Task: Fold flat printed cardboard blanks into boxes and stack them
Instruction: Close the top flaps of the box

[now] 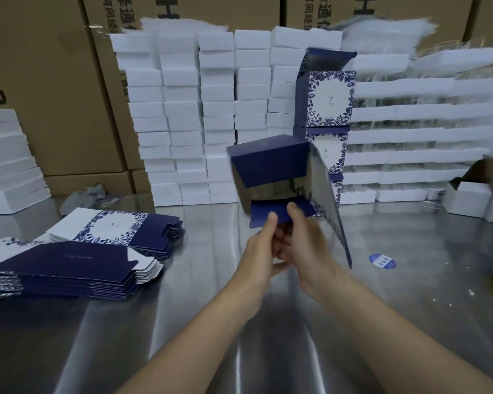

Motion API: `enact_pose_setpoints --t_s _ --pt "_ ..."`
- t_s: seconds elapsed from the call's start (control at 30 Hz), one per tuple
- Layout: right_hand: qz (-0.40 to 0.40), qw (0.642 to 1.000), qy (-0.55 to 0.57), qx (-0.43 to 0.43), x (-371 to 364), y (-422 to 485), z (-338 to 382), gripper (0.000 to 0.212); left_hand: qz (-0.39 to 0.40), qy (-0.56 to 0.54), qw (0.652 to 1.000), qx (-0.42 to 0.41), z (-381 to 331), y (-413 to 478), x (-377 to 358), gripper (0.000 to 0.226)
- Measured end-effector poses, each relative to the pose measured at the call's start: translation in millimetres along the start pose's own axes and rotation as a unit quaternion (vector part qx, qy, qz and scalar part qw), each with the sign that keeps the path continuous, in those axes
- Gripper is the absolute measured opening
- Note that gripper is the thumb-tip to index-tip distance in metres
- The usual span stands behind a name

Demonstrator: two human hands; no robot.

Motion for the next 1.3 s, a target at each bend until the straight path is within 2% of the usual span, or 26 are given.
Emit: enact_pose_setpoints --t_s 0.07,0.17,0.3,0.47,0.53,0.7,0.9,1.03,1.17,1.3 --pt "0.036 0.998 -0.053 0.005 -0.4 3.6 -13.0 0.036 -0.046 -0.044 0.998 0.004 -1.2 1.1 0.7 0.059" --pt "0.031 0.998 -0.044 0.015 -3.8 4.6 -14.8 0.034 -0.091 -0.063 0.994 0.005 -4.6 -0.3 4.9 0.048" --pt "0.004 1.000 -0.021 0.015 -14.2 2.1 -5.4 0.050 -0.120 -0.060 0.991 -0.012 -4.7 -1.3 7.6 0.058" --pt "0.000 0.999 -0.008 0.040 -7.1 0.7 -4.4 0.052 -0.121 -0.097 0.988 -0.003 2.6 -5.1 0.9 0.055" --pt "-0.007 0.999 0.006 0.035 -5.4 3.3 -4.6 0.045 -0.124 -0.108 0.986 0.011 3.5 -6.0 -1.3 0.051" --pt "-0.064 0.996 -0.050 0.045 -2.8 10.0 -9.7 0.038 -0.104 -0.070 0.992 0.024 2.5 -7.3 -3.3 0.050" --pt "-0.083 0.995 0.036 0.034 6.6 17.4 -10.6 0.032 -0.084 -0.043 0.995 -0.019 -0.1 -13.5 -9.9 0.049" --pt "-0.054 0.997 0.041 0.026 6.3 17.3 -10.2 0.035 -0.104 -0.037 0.994 -0.004 2.2 -12.3 -8.6 0.045" --pt "0.022 0.998 0.056 -0.006 -1.4 16.4 -12.4 0.035 -0.132 -0.018 0.991 -0.013 -0.6 -9.5 -0.1 0.044" --pt "0.033 0.997 0.062 0.026 -1.7 13.6 -10.4 0.032 -0.135 -0.019 0.990 -0.021 2.6 -9.1 -0.7 0.052"
Point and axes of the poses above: each hand's wrist, its own y-axis towards the middle knuckle, its own x-axis out of the back of the hand, z = x × y, the point moved 3 cm from there along y, towards the middle knuckle, and after that the axes turned 11 degrees about -x, right-handed, at the moved point
